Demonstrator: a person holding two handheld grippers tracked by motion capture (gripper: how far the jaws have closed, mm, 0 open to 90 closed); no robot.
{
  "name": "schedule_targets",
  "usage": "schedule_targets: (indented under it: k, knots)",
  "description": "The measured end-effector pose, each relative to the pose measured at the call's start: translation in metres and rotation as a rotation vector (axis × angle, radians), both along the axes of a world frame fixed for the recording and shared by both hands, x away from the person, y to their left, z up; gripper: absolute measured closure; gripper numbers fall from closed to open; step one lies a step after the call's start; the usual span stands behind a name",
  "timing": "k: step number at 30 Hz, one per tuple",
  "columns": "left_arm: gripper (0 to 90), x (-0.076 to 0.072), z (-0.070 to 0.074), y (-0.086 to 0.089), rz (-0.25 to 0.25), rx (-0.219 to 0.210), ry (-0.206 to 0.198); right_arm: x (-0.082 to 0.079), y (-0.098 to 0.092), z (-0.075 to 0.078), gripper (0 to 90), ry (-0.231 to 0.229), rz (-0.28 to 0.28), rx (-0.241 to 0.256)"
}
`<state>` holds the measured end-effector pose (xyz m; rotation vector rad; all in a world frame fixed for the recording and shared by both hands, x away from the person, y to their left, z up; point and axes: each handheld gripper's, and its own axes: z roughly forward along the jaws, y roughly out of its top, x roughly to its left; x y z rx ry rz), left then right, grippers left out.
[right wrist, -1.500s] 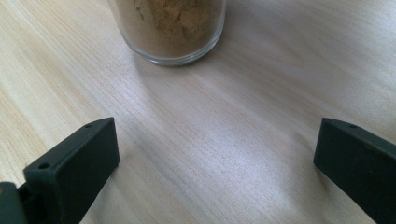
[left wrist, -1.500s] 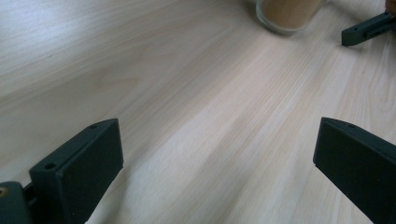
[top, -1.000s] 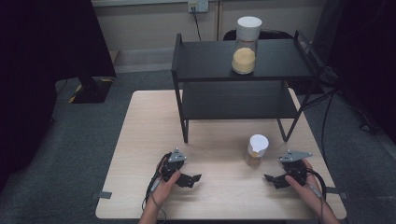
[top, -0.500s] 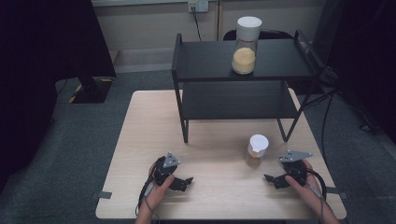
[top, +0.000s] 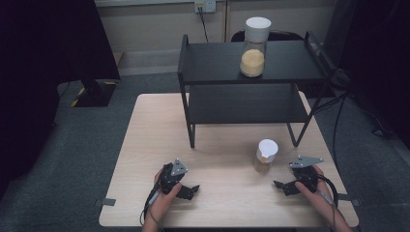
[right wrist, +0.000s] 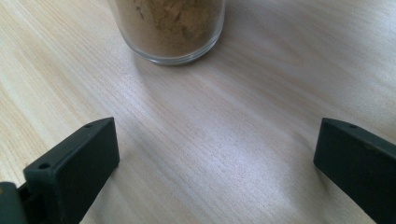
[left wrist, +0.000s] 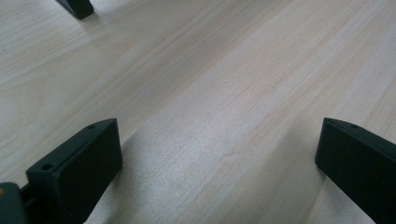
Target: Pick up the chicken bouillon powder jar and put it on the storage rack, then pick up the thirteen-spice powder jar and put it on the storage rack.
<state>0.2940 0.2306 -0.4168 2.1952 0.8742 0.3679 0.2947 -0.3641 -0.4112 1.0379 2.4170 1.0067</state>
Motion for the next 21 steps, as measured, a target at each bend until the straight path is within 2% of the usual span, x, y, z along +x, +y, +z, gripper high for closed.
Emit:
schedule_targets:
  k: [21]
  knots:
    - [0.2,-0.0009,-0.0001,-0.0009,0.007,-0.001,0.0,0.0034,-0.001,0.0001,0.0,0.002,0.015,0.001]
